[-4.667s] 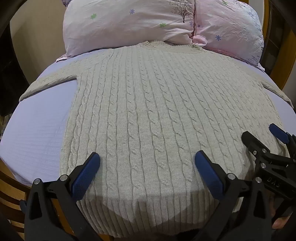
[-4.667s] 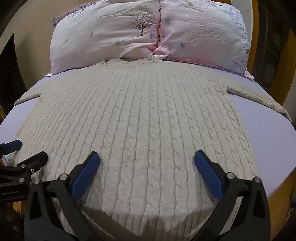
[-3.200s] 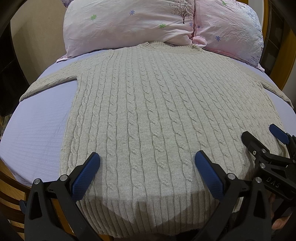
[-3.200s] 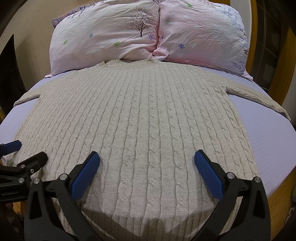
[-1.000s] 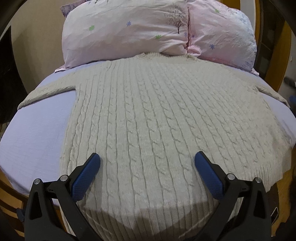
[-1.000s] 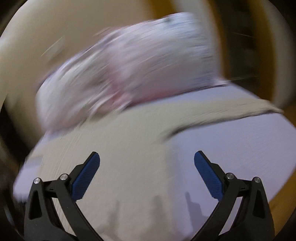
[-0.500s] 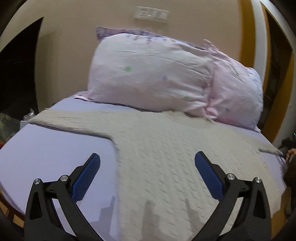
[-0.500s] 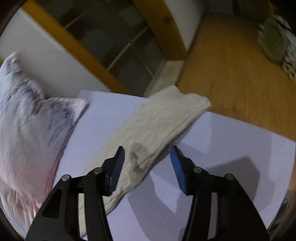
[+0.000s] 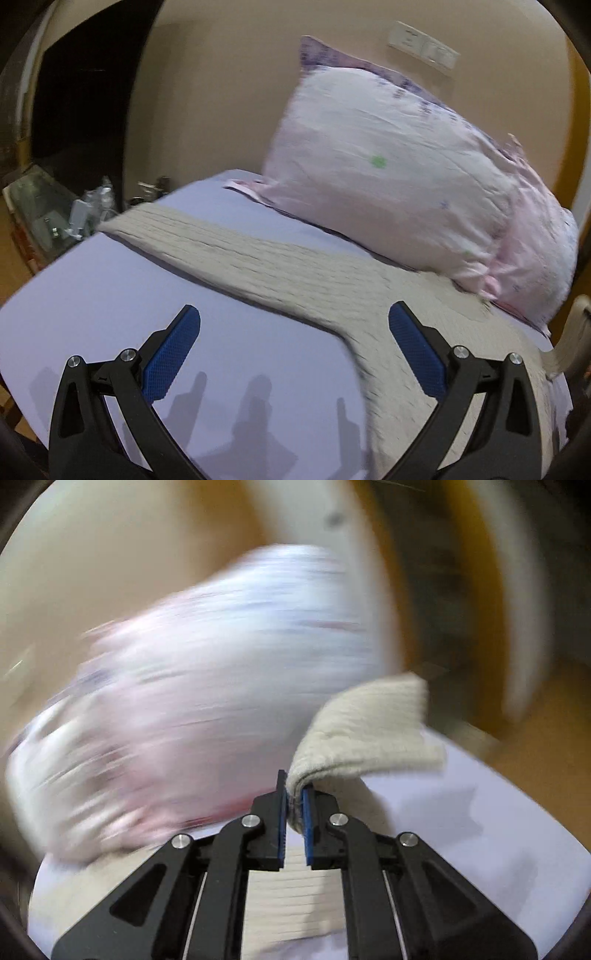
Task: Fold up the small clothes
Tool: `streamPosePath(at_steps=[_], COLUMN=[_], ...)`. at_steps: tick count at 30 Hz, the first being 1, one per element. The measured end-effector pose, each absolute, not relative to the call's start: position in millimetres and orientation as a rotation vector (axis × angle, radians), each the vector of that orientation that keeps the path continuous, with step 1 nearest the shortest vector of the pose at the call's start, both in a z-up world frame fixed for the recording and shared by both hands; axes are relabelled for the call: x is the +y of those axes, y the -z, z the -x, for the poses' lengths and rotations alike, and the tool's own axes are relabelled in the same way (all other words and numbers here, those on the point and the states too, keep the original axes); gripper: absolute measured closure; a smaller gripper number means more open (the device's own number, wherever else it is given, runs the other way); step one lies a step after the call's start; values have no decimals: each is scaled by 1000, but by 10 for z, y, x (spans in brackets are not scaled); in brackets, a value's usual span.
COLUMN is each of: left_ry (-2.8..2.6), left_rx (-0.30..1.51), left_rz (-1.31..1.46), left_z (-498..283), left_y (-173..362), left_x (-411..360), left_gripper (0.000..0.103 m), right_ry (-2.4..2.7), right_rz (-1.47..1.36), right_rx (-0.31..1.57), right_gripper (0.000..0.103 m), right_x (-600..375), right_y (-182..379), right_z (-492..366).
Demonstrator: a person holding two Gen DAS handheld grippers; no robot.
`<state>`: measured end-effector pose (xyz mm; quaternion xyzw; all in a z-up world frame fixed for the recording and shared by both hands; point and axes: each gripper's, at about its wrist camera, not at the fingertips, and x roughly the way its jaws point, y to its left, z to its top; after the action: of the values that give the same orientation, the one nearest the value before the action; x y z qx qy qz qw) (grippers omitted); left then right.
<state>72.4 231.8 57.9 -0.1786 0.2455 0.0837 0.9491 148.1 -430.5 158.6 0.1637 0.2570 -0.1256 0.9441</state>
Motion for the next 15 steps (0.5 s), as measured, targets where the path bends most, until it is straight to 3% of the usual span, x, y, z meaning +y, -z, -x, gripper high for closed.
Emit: streamPosePath(at_steps=[4,5,8,9,10,12,15], left_ry=[-198,-205,-254,-269,-284,-304,-349], left_rx=[520,523,529,531,533,542,574], left_rz=[517,541,623,641,665,699,750], left_z=[-843,-854,-946,-974,-1010,-1087,-1233], left_y=[-547,-538,-498,-488,-470,-433,-340], left_x=[2673,2734,2980,3058,3154,3296,3510], left_gripper=[1,1,1,2,4,12,17], right_ry=[-133,-263,-511,-547,-566,-556,-467], right_rz=[-222,-198,-129,-123,-127,-136,-180], right_rx=[599,671,878,905,904,864,800], right_gripper=[93,88,57,52,49,29,22], right_x=[-2800,-2355,-1396,-1257,-1216,-1308,-1662], right_y=[-1516,-1363,-903,-822,-796,-820,-938], right_z=[-1923,-2041,-2115,-2090,-2045,-1940,-1797])
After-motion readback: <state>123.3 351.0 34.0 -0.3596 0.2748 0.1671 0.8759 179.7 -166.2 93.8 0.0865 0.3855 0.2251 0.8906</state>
